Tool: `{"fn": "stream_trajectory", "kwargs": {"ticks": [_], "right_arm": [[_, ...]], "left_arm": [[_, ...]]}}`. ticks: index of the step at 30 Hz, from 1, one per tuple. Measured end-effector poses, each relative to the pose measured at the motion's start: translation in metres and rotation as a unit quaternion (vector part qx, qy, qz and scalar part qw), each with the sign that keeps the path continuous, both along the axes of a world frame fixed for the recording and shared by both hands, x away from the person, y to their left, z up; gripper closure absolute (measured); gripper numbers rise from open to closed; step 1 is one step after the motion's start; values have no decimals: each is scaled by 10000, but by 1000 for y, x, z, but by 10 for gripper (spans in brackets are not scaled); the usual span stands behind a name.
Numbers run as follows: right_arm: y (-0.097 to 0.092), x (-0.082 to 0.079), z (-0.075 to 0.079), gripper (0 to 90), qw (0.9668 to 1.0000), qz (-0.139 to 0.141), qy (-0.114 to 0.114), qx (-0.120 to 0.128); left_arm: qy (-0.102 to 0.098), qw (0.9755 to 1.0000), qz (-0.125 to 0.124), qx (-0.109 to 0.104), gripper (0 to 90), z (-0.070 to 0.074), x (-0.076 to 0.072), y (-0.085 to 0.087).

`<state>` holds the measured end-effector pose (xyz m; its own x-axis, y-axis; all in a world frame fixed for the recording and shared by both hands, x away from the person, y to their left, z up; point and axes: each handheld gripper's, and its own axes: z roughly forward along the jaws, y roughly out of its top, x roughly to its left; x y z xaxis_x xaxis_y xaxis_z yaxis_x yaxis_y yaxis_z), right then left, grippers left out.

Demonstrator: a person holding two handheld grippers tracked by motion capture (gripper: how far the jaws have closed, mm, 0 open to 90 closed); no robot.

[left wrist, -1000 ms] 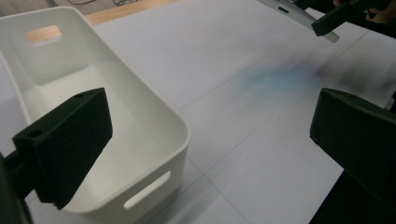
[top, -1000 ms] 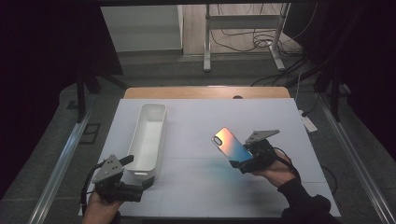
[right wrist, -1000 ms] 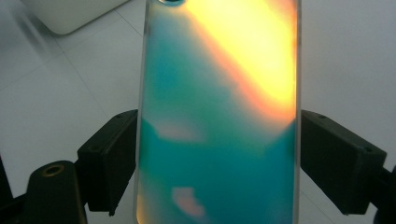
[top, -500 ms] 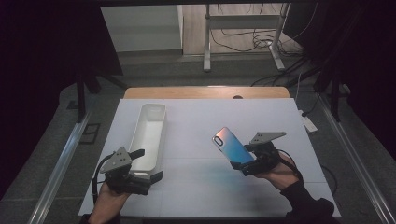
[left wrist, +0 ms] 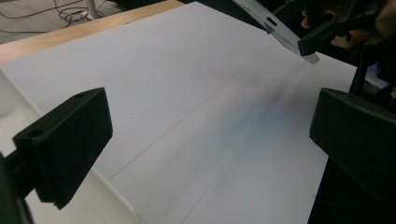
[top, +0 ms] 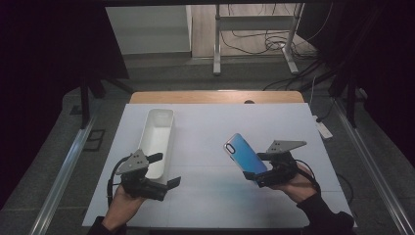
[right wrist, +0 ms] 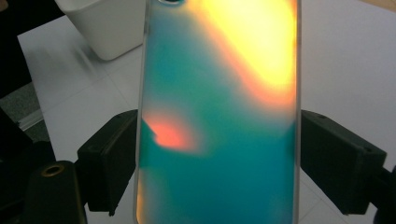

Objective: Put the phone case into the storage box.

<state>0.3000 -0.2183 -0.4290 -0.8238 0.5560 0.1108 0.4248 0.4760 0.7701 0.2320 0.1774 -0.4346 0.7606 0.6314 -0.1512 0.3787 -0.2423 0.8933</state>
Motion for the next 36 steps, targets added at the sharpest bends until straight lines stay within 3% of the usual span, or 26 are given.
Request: {"fn": "stream_trajectory", "kwargs": {"ticks": [22, 36], "right_arm": [[-5, -13, 6, 168, 9993, 202, -61, 314], [-2, -16, 6, 168, 9982, 411, -108, 416]], "left_arm": [[-44, 9982, -600, 30, 0, 5, 17, -43], [98, 9953, -935, -221, 0, 6, 30, -63]]}}
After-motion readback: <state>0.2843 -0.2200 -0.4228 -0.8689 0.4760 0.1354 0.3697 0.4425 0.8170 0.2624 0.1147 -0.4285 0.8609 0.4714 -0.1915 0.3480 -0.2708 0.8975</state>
